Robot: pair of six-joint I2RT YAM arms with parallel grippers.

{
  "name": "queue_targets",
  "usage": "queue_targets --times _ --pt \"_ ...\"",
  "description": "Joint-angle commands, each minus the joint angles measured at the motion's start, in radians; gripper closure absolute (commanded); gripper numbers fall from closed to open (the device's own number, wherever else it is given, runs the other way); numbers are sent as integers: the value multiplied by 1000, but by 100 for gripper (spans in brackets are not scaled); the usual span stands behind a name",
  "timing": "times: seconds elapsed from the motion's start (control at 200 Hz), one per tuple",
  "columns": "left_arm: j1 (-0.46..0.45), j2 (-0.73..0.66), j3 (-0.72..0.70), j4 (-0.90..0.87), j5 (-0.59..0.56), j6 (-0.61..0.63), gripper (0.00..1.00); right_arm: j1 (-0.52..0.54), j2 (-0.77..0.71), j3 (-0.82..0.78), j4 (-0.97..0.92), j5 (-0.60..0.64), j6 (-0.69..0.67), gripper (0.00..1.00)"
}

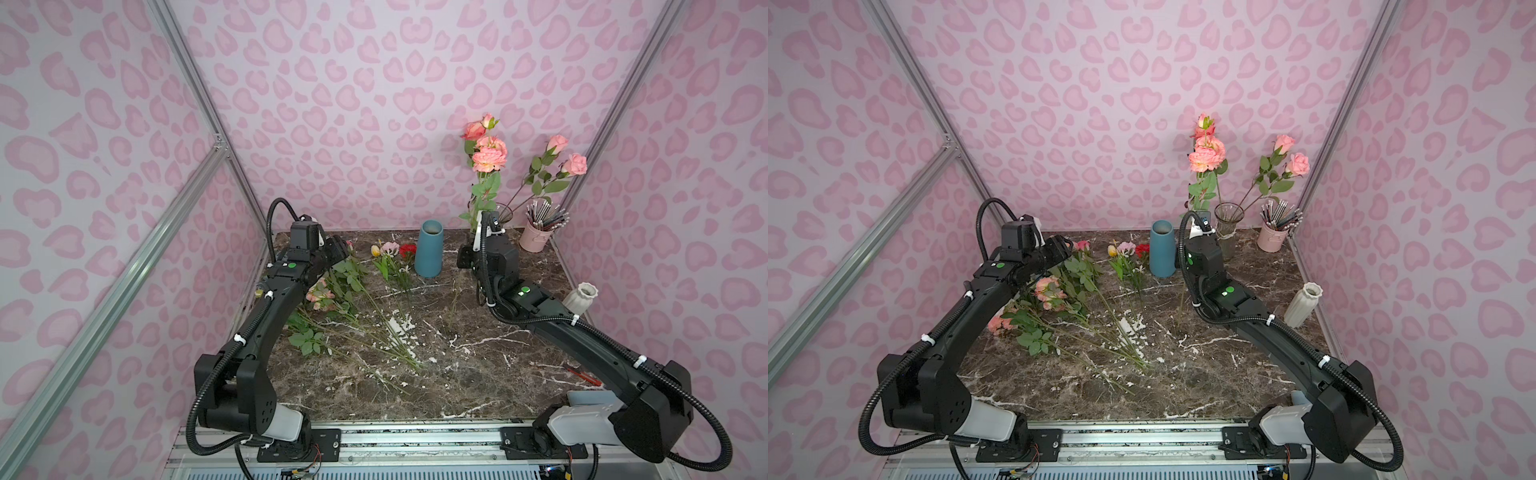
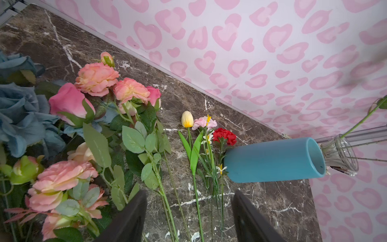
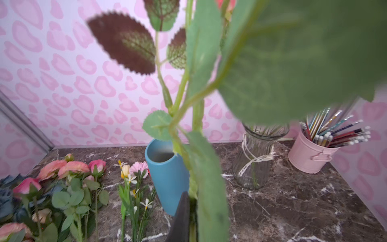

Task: Place the pink flowers into the vase
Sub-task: Place the flower in the vase.

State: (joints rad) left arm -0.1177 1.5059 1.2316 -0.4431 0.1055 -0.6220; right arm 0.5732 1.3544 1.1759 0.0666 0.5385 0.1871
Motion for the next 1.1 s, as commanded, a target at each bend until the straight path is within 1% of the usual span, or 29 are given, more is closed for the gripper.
queue_targets --times 0.0,0.165,0.325,0.595,0.635,0.655,0.73,0.92,1.095 --pt "10 -6 -3 30 14 -5 32 -12 8 12 123 93 -41 100" --pt "29 -3 -9 30 26 -16 32 -21 1 6 232 136 -86 100" --pt "37 0 -12 36 43 -17 32 -24 12 38 333 172 -153 100" --pt "40 7 -17 45 63 -19 32 -32 84 162 497 184 -258 100" --pt "39 7 -17 47 68 -20 32 -33 100 177 505 183 -266 100" --pt "40 7 -17 48 71 -21 33 -35 109 216 506 181 -267 100" --pt "41 6 -18 48 76 -21 33 -40 143 271 514 174 -273 100" --pt "43 -3 -18 51 78 -21 32 -54 202 357 545 139 -265 100" --pt "47 -4 -20 54 92 -21 33 -64 279 501 500 101 -248 100"
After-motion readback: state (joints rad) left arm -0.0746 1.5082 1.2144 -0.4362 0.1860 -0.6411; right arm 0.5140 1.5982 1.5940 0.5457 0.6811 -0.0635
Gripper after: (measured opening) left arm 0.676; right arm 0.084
